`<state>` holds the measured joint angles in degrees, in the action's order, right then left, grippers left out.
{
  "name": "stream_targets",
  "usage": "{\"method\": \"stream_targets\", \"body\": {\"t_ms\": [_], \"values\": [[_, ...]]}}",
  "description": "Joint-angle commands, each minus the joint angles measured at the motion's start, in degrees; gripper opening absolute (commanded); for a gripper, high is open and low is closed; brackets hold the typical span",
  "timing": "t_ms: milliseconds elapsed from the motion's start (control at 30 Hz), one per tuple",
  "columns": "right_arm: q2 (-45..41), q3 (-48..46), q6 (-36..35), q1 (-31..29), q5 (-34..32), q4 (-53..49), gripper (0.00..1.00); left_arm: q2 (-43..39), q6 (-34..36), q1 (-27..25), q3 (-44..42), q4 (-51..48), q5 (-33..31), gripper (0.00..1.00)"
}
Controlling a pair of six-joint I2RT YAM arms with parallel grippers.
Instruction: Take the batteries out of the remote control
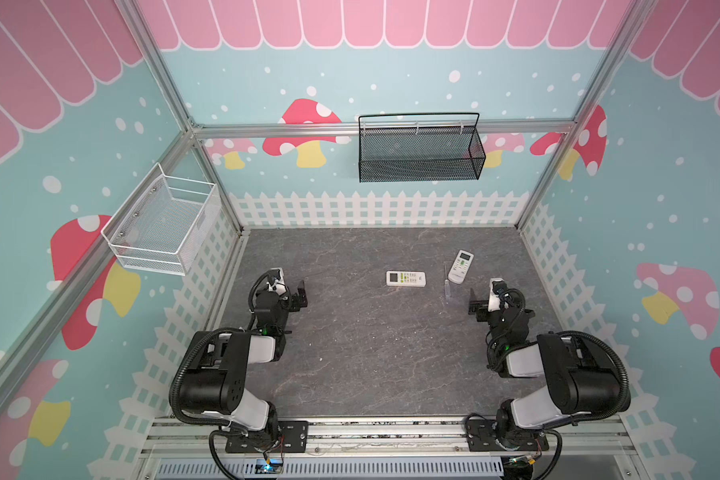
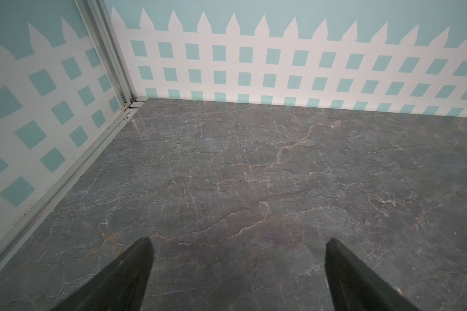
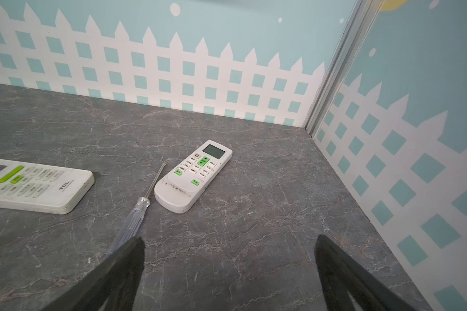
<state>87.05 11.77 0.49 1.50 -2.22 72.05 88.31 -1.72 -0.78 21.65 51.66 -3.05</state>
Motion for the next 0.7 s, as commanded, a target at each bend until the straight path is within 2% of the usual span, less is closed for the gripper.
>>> {"method": "stream_targets", "body": {"t_ms": [0,433,667], "values": [[0.0,0.3,0.0,-0.2,0.2,1.5,0.99,0.3,0.0,-0.2,0.7,0.2,-0.7,1.0],[0.0,0.4,0.0,-0.2,0.2,1.5,0.99,0.0,1.4,-1.7,0.0,1.1,-2.9,1.0],[-2.2,1.0,-0.2,-0.2,1.6,-1.0,0.99,-2.7,2.5,-1.4,-0.2,-1.0,1.5,1.0]]}}
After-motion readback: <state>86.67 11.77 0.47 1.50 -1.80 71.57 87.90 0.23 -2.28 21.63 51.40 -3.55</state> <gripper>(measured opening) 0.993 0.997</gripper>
